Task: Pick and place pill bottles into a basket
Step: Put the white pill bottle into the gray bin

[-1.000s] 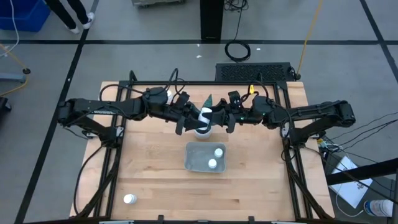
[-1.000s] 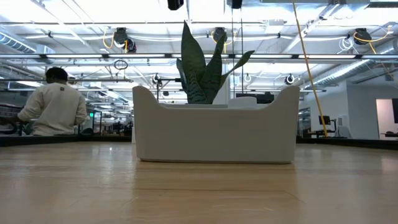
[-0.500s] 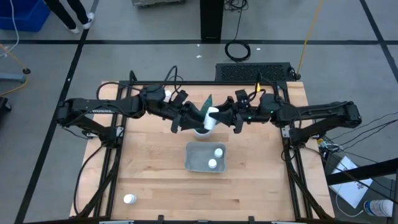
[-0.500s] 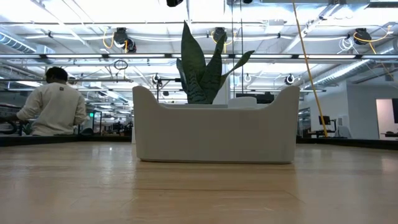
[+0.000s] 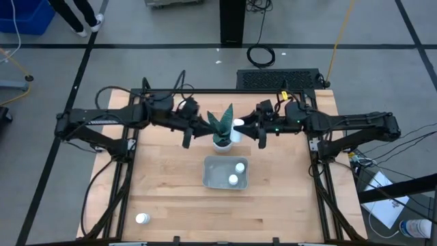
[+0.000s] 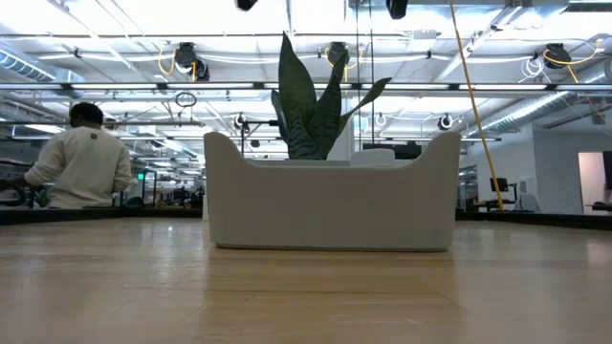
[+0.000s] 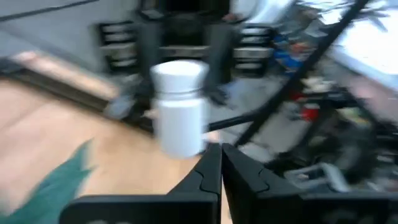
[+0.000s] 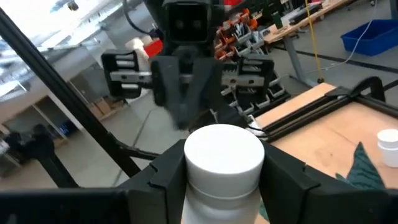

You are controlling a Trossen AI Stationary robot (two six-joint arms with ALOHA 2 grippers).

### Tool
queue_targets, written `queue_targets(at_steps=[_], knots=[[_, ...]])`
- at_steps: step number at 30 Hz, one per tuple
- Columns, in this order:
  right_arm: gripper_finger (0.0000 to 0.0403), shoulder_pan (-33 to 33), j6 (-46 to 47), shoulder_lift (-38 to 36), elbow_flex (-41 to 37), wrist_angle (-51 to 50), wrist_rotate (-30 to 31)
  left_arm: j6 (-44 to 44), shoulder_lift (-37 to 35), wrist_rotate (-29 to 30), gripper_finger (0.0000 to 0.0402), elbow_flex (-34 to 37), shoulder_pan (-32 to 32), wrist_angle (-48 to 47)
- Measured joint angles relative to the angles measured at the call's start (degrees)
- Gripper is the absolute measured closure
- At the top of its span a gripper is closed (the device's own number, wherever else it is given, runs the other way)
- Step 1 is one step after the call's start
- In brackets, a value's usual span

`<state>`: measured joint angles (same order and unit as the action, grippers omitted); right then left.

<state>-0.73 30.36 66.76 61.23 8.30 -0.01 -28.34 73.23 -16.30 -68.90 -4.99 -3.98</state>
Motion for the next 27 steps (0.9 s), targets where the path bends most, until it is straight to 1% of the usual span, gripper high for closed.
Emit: queue_targets(at_steps=[1, 3, 5, 7, 10, 13, 18, 23, 25, 26, 27], knots=[[0.0254, 0.0, -0.82, 0.06, 0.0, -0.33, 0.0, 0.22, -1.04, 2.67, 0.0384, 0.1, 0.2, -2.93], [0.0254, 0.02, -1.65, 0.13, 0.0, -0.93, 0.0, 0.68, -3.04, 7.87, 0.0379, 0.13, 0.75, -5.06], [0.0254, 0.02, -2.6, 0.5, 0.0, -0.87, 0.02, 2.35, -6.41, 11.39, 0.0377, 0.14, 1.76, -8.05], [0.0254, 0.03, -3.56, 0.92, -0.01, -0.95, -0.02, 3.92, -9.79, 13.9, 0.0377, 0.82, 3.26, -7.49], [0.0254, 0.44, -4.06, 2.31, 0.0, -0.36, -0.05, 3.17, -15.81, 19.5, 0.0376, 4.75, 4.86, -8.34], [0.0254, 1.29, -4.13, 4.28, -0.04, 0.8, -0.11, 1.45, -22.72, 24.01, 0.0376, 10.77, 6.1, -8.21], [0.0254, 3.23, -6.71, 7.63, -0.02, 4.77, -0.09, -4.7, -33.49, 27.03, 0.0376, 21.46, 9.04, -4.25], [0.0254, 5.55, -11.48, 11.51, -0.04, 5.76, -0.03, -3.3, -42.65, 26.99, 0.0376, 28.96, 11.23, -3.54], [0.0254, 6.23, -11.82, 13.16, -0.04, 6.85, -0.02, 2.54, -45.97, 27.97, 0.0376, 30.94, 11.54, -5.82], [0.0254, 6.44, -11.94, 13.89, -0.04, 6.92, -0.02, 6.58, -47.36, 27.43, 0.0376, 31.62, 11.62, -8.54], [0.0254, 6.63, -12.11, 14.73, -0.04, 7.12, 0.03, 8.13, -48.68, 25.98, 0.0376, 32.22, 11.83, -11.74]])
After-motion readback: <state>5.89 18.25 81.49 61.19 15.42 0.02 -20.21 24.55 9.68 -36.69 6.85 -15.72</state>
